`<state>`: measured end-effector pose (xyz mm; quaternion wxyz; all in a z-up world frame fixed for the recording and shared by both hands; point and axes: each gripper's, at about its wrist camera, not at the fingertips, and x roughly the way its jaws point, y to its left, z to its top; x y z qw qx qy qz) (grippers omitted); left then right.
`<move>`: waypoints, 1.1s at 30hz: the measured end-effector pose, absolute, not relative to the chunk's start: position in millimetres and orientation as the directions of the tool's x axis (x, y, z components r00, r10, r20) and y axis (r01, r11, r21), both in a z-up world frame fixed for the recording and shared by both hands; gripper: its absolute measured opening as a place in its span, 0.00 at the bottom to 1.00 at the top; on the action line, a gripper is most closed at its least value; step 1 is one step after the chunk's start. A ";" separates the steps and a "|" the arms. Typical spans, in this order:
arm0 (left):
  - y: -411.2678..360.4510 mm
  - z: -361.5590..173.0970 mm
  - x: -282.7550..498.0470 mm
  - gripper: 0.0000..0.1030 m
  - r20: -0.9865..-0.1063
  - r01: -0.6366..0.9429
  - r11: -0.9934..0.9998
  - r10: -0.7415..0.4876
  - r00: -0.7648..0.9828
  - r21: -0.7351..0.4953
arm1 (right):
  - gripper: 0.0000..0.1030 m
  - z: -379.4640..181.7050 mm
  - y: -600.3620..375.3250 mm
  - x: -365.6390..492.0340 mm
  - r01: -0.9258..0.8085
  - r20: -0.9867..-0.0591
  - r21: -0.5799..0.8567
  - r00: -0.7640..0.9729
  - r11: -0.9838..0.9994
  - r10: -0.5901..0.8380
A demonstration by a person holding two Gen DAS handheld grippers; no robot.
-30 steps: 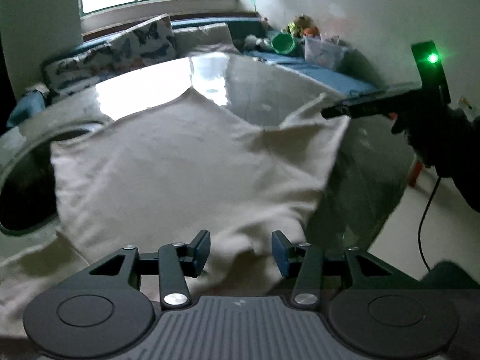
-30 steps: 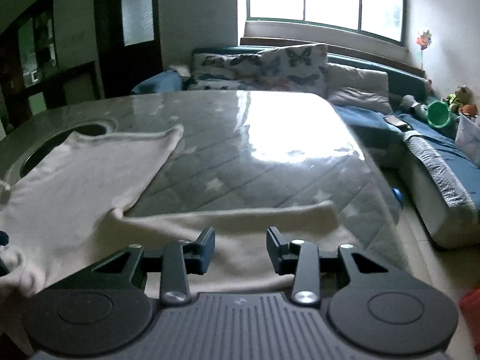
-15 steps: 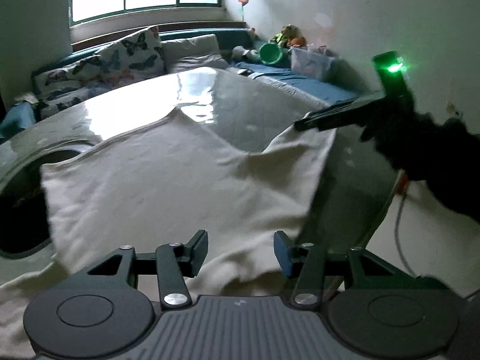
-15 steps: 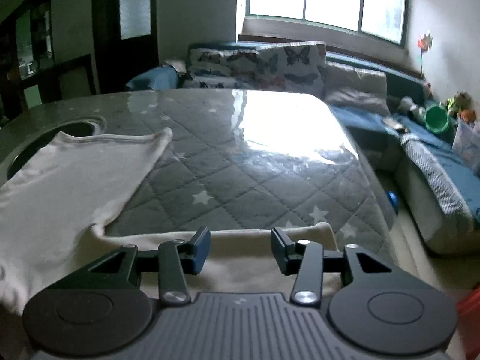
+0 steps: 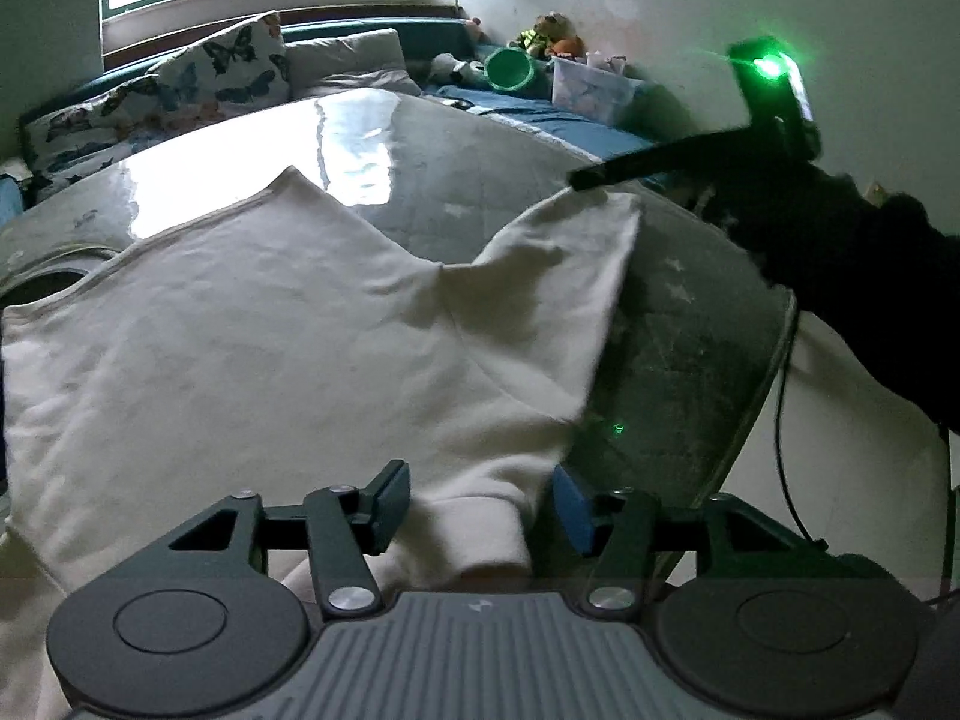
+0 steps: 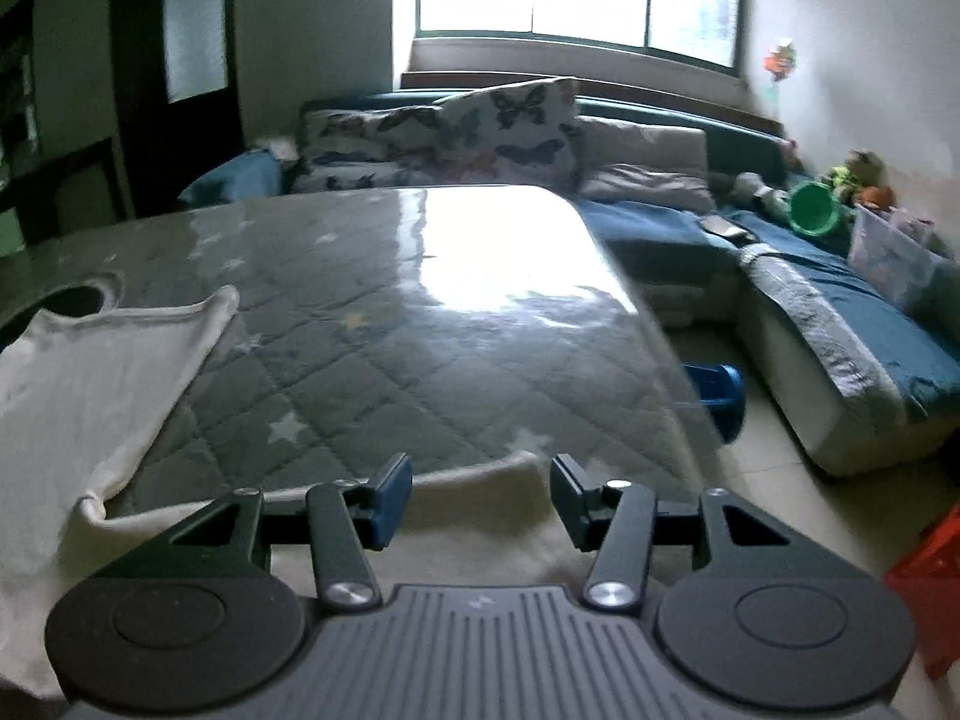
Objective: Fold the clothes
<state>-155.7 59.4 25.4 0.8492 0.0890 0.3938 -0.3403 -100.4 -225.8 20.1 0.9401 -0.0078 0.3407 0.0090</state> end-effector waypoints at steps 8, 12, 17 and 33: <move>67.4 31.3 -154.6 0.57 -0.718 0.615 0.780 -0.493 0.492 -0.113 | 0.52 8.7 -260.4 -125.2 0.089 -0.671 0.056 0.741 0.994 -0.029; 68.4 30.7 -156.0 0.58 -0.721 0.605 0.790 -0.477 0.502 -0.102 | 0.52 3.2 -269.0 -126.3 0.114 -0.672 0.100 0.741 0.988 -0.017; 79.1 34.1 -160.1 0.63 -0.713 0.568 0.817 -0.457 0.532 -0.100 | 0.48 0.6 -265.6 -122.5 0.111 -0.666 0.099 0.745 0.989 -0.017; 125.3 36.5 -178.8 0.68 -0.697 0.428 0.898 -0.372 0.613 -0.103 | 0.29 1.7 -258.1 -122.1 0.119 -0.657 0.124 0.754 0.985 -0.008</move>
